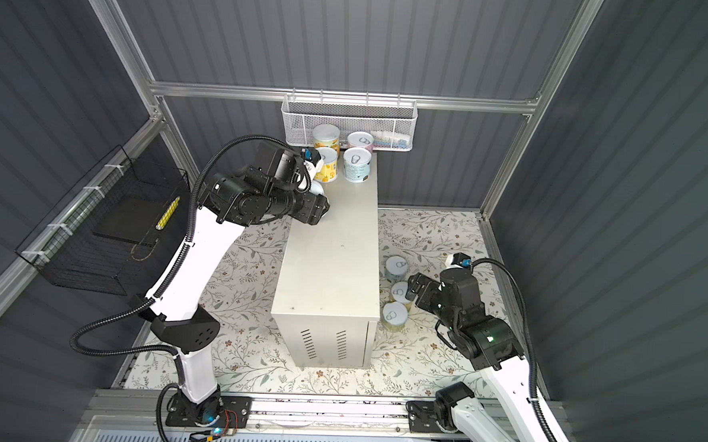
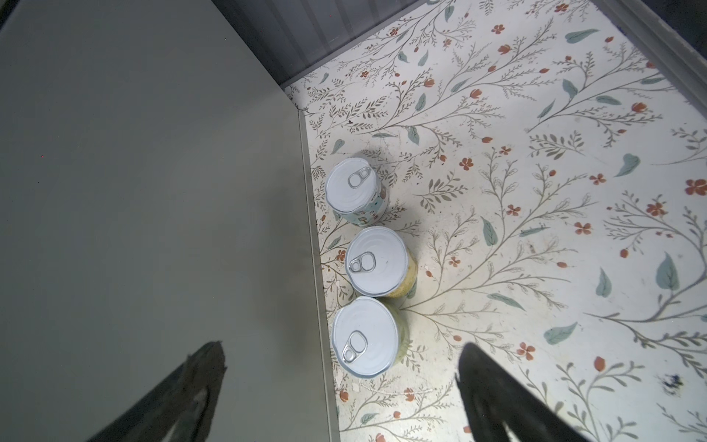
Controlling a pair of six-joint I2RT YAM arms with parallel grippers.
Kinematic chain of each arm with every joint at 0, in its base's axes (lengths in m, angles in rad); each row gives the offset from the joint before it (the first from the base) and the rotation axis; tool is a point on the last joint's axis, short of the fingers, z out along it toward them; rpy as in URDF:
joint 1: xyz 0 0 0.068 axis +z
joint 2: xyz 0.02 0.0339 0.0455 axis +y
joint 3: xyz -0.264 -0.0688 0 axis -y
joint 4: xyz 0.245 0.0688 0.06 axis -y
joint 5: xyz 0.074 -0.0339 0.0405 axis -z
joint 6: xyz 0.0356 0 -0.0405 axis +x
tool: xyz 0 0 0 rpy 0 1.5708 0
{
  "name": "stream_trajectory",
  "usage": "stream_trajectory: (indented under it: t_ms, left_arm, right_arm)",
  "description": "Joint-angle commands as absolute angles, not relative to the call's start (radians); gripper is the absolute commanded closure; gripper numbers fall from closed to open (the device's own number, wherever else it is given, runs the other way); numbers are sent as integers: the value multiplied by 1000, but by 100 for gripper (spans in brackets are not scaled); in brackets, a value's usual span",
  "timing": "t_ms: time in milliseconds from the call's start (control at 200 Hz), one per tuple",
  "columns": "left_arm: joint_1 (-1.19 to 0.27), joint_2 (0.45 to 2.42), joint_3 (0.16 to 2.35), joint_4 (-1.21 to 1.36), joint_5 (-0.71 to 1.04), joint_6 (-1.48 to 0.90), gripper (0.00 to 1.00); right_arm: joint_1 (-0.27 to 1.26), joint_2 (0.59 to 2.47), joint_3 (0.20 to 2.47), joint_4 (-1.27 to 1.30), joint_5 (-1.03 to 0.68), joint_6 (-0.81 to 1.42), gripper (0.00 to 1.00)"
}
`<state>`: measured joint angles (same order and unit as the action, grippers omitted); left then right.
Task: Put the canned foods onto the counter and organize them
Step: 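Lower the pink-labelled can onto the cabinet top beside the yellow can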
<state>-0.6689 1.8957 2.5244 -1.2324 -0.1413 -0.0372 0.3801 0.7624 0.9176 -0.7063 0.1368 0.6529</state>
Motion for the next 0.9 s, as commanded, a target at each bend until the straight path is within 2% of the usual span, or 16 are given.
stream_trajectory:
  t_ms: [0, 175, 325, 370, 385, 660, 895]
  left_arm:
    - [-675, 1909, 2527, -1167, -117, -34, 33]
    - [-675, 1898, 2495, -1130, -100, -14, 22]
    - [-675, 1898, 2494, -1117, -82, -9, 17]
    - [-675, 1903, 2503, -1121, -73, -4, 3]
    - [-675, 1906, 2506, -1122, -71, -4, 1]
    - [-675, 1870, 2511, -1092, -106, 11, 1]
    - [-675, 1766, 2387, -1080, -123, 9, 0]
  right_arm:
    - [379, 770, 939, -699, 130, 643, 3]
    - [378, 770, 936, -692, 129, 647, 3]
    - [379, 772, 935, -686, 126, 647, 3]
    - [378, 774, 936, -686, 126, 647, 3]
    - [378, 775, 936, -685, 126, 648, 3]
    - [378, 779, 946, -672, 115, 647, 3]
    - [378, 793, 962, -664, 89, 650, 2]
